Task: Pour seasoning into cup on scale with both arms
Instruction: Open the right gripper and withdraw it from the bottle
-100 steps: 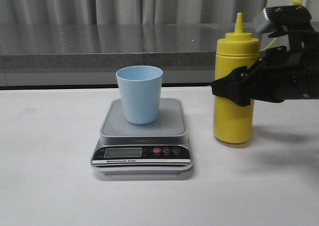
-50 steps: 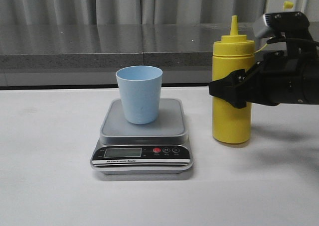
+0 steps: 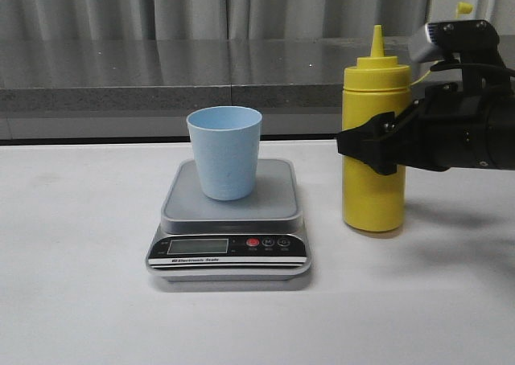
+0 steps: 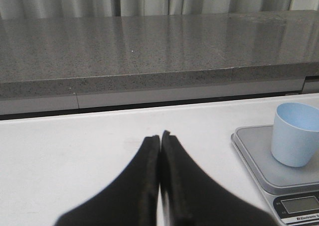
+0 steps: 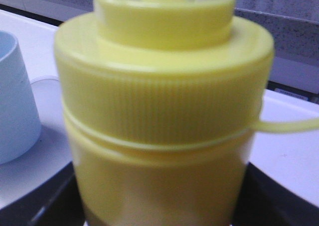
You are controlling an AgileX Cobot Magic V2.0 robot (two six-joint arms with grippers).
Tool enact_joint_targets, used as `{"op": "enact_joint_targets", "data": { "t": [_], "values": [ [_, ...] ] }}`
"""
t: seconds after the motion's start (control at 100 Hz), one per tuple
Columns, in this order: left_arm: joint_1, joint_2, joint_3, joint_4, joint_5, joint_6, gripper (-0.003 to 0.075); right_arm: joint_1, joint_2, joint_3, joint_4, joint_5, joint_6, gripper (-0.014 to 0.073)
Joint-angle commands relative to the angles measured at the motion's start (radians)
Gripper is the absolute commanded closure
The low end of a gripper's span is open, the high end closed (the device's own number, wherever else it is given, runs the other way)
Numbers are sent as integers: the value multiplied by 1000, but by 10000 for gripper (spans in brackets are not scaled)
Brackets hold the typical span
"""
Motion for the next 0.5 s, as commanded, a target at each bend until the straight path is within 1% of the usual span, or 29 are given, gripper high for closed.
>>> {"op": "enact_joint_targets", "data": {
  "t": [0.0,0.12,0.19,0.33,0.39,0.44,0.49],
  "values": [
    [5,9,-26,0,-85,-3,740,-4,-25,-2,-3,-23,-7,338],
    [5,9,-26,0,-85,-3,740,-4,-25,13,-3,-24,-7,258],
    [5,9,-26,0,-85,-3,740,-4,-25,18,-3,-24,-7,228],
    [5,9,-26,0,-85,-3,740,-4,-25,18,-3,-32,-7,213],
    [5,9,-26,0,-85,-3,740,-4,-26,18,-3,-36,-7,193],
    [5,9,-26,0,-85,-3,740,-4,-26,18,-3,-38,-7,161],
    [5,9,-26,0,-85,-3,740,-3,-27,18,-3,-39,-7,111]
  ]
}}
